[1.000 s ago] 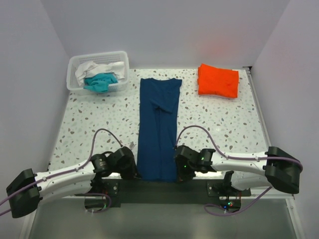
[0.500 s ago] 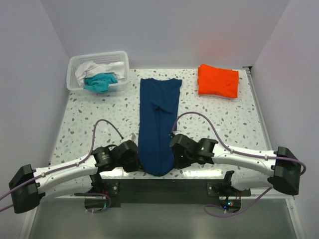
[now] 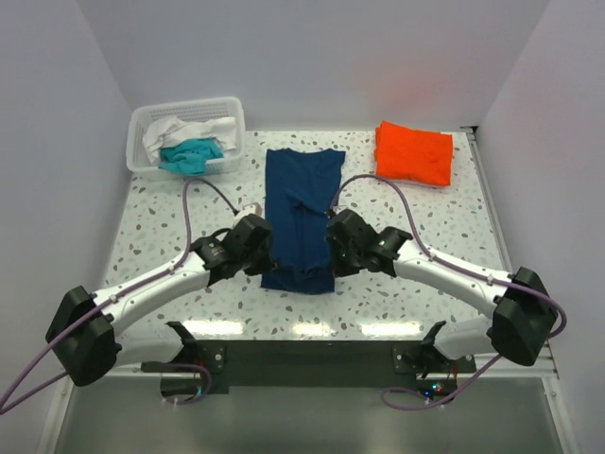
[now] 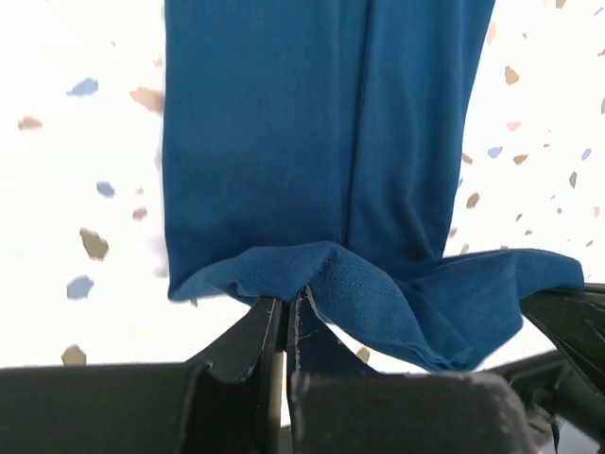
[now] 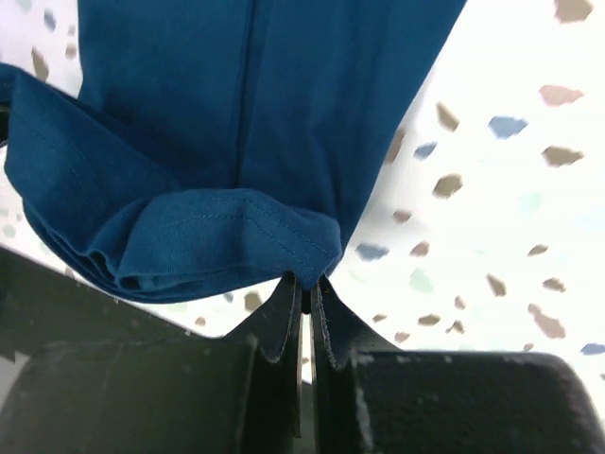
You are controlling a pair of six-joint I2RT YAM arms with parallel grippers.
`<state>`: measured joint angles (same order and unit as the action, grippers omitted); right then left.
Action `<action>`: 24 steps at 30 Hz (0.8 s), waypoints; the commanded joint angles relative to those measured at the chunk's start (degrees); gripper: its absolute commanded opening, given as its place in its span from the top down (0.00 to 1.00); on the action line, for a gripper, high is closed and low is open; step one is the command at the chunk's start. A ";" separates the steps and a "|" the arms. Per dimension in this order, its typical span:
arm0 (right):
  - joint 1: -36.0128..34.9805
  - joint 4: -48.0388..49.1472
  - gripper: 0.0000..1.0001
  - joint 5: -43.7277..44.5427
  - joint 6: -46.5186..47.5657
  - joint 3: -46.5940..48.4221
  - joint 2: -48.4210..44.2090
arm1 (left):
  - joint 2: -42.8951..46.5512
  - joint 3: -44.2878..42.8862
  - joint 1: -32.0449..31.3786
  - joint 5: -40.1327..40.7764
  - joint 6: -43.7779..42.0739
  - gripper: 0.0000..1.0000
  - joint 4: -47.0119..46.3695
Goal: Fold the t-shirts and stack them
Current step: Fold the tshirt
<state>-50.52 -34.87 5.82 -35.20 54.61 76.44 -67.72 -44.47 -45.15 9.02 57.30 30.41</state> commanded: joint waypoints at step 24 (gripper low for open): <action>14.31 8.33 1.00 -3.28 7.16 16.76 17.77 | -23.94 -21.36 16.31 -2.95 -17.04 1.00 -6.07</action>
<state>-36.99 -28.60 2.15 -29.10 68.86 93.32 -90.45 -62.46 -29.58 6.31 42.87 26.30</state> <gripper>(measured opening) 0.026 0.039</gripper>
